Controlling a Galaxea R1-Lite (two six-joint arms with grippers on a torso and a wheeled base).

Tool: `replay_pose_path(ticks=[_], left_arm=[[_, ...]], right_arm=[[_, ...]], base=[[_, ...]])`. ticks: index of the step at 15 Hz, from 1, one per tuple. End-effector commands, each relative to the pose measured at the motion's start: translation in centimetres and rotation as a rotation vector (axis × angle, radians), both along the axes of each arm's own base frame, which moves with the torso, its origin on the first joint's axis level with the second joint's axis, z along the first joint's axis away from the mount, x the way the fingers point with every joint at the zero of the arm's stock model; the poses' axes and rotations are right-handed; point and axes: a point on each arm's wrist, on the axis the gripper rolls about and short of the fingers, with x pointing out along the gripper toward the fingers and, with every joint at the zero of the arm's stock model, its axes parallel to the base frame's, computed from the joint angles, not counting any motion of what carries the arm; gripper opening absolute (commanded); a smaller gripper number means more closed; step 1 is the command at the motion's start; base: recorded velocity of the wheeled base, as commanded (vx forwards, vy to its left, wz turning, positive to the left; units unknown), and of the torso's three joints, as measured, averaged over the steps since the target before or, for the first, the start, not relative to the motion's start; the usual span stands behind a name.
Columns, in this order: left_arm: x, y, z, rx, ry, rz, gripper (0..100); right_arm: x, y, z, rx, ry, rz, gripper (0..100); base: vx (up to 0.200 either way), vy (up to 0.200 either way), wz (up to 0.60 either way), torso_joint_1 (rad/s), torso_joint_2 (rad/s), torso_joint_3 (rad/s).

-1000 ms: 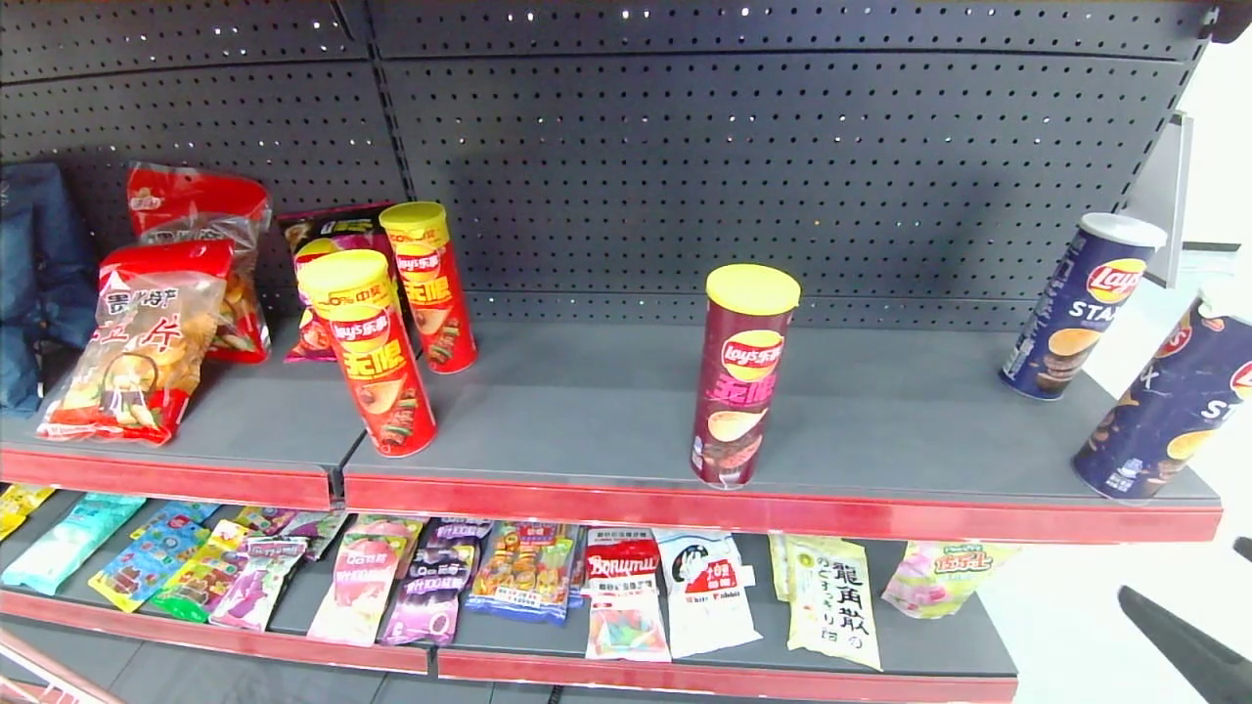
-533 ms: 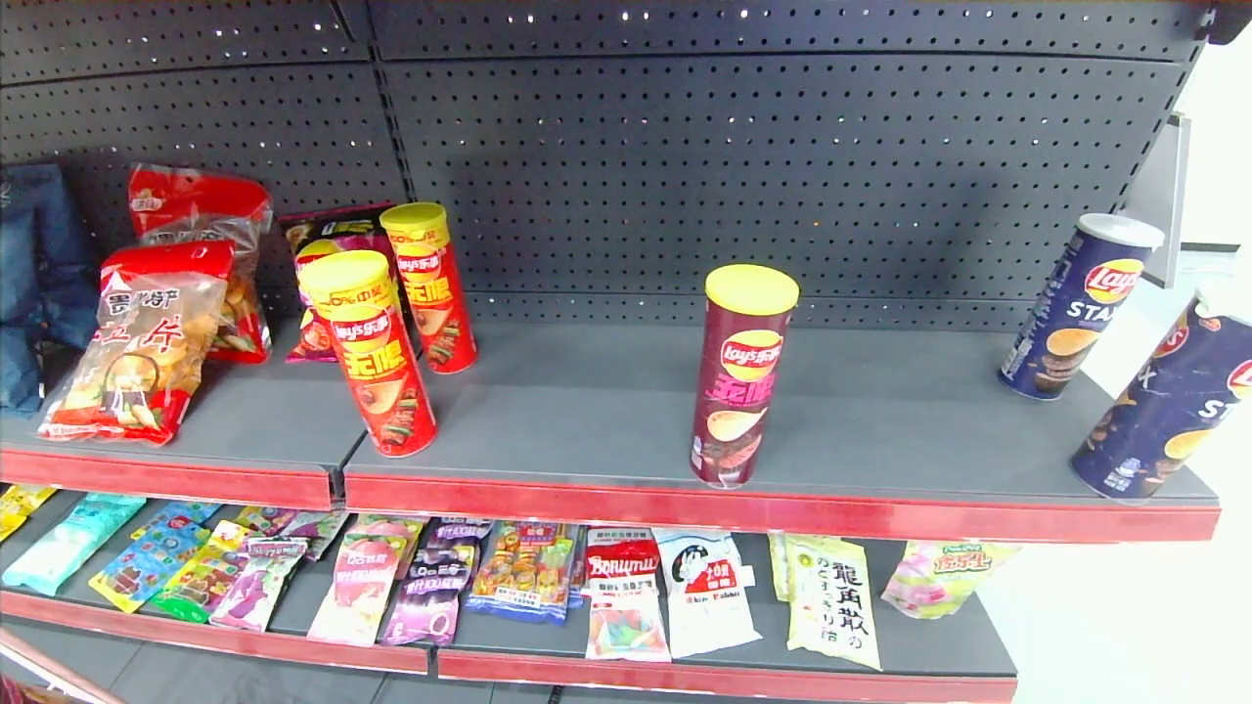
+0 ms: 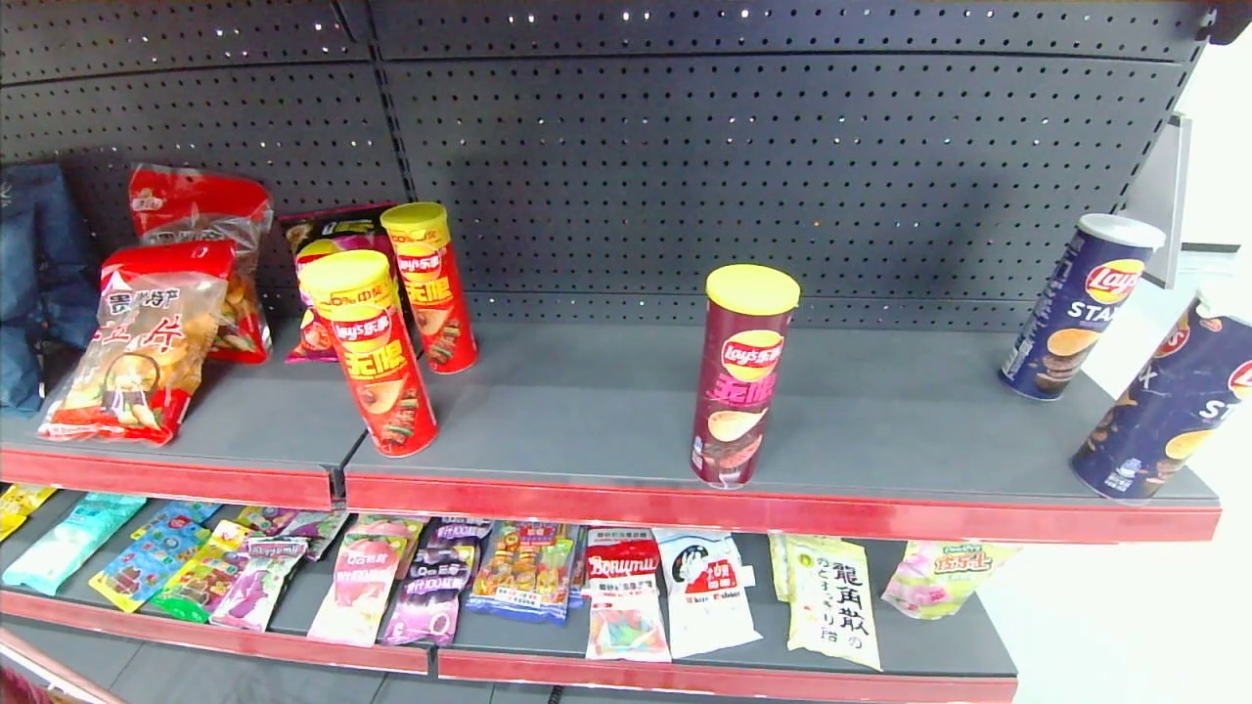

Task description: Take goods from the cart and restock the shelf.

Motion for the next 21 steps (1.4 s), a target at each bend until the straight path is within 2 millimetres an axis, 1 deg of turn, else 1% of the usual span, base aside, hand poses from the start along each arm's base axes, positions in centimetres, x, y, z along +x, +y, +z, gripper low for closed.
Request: replay_pose_path(ticks=[1,7,16,19,21], left_arm=[[-0.1,0.0,-0.2,0.000,-0.003,-0.002,0],[-0.1,0.0,0.4,-0.011,-0.009,-0.003,0],[-0.1,0.0,0.4,-0.012,-0.011,0.002,0],[0.1,0.0,0.7,-0.014,-0.003,0.002,0],[1.2,0.2,1.2,-0.021,0.033,0.002,0]], right_arm=[[-0.3,0.1,-0.7,-0.012,-0.028,0.021,100],[-0.4,0.1,-0.8,-0.003,-0.041,0.005,100],[-0.4,0.1,-0.8,0.003,-0.041,0.005,100],[-0.4,0.1,-0.8,0.002,-0.041,0.005,100],[-0.4,0.1,-0.8,0.002,-0.041,0.005,100]], base=[[0.000,0.000,0.00,0.000,0.00,0.000],[0.000,0.000,0.00,0.000,0.00,0.000],[0.000,0.000,-0.60,0.005,0.00,0.002],[0.000,0.000,0.00,0.000,0.00,0.000],[0.000,0.000,0.00,0.000,0.00,0.000]])
